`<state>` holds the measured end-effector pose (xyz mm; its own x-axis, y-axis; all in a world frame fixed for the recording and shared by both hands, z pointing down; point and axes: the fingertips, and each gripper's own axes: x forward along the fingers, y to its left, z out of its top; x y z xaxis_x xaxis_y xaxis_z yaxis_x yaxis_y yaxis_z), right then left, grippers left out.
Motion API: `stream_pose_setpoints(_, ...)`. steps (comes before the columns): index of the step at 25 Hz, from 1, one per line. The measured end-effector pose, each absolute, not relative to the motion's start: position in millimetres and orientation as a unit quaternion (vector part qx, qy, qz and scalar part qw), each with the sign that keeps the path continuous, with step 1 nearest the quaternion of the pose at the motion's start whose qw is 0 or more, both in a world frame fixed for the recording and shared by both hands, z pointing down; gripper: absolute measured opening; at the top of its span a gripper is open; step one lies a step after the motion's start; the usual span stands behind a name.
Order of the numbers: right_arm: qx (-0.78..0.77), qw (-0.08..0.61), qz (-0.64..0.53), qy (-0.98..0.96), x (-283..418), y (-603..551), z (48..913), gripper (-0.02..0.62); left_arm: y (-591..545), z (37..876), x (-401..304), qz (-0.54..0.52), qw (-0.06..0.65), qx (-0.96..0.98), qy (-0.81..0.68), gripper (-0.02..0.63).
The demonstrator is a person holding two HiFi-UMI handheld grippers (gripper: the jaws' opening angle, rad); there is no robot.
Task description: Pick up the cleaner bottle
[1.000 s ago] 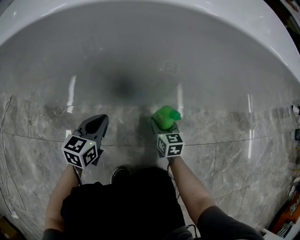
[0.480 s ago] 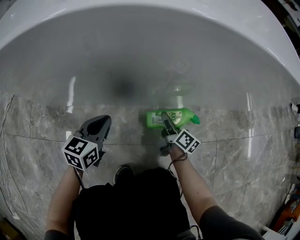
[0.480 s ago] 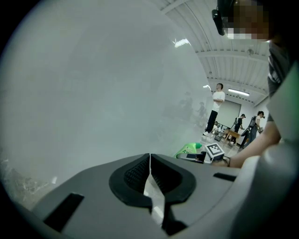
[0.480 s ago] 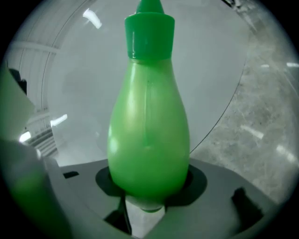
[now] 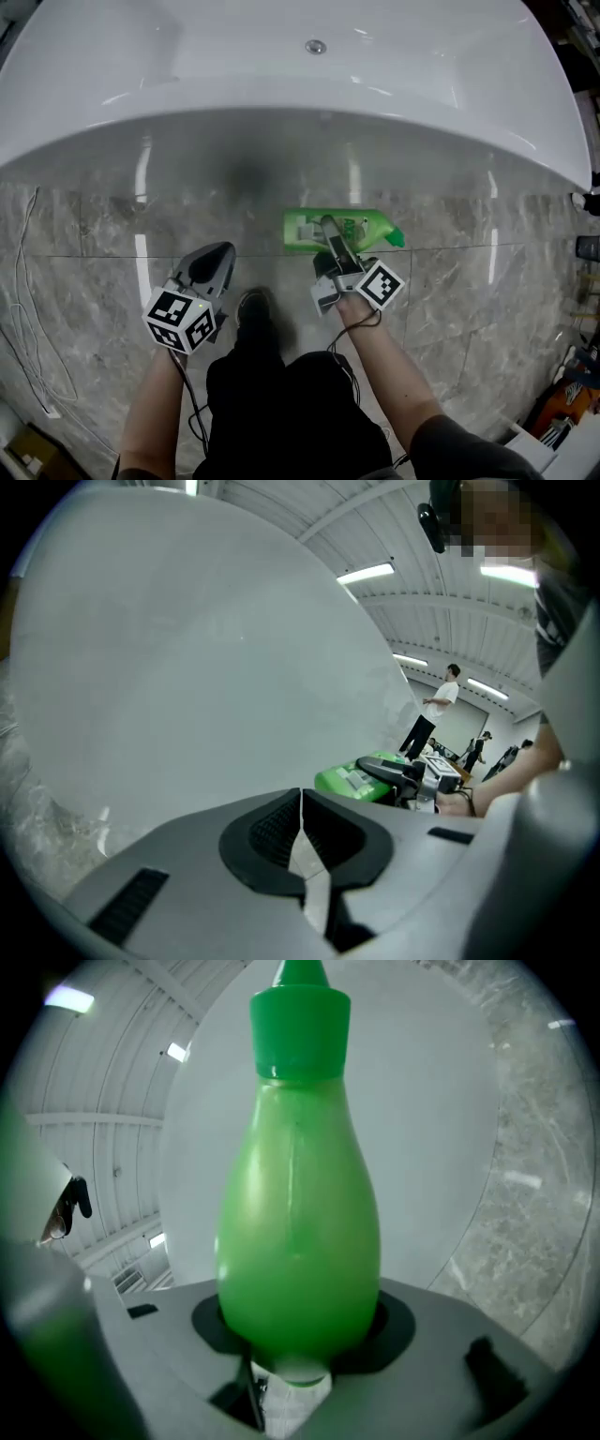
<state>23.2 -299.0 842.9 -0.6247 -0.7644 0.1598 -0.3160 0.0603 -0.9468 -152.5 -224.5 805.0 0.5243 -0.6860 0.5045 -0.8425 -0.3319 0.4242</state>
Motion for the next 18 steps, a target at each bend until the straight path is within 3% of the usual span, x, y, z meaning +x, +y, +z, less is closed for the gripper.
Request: stream_pose_setpoints(18, -0.305, 0.206, -0.555, 0.746, 50.3, -199.6, 514.6, 0.199, -155.7, 496.4, -82.6, 0.056, 0.292, 0.814, -0.499, 0.017)
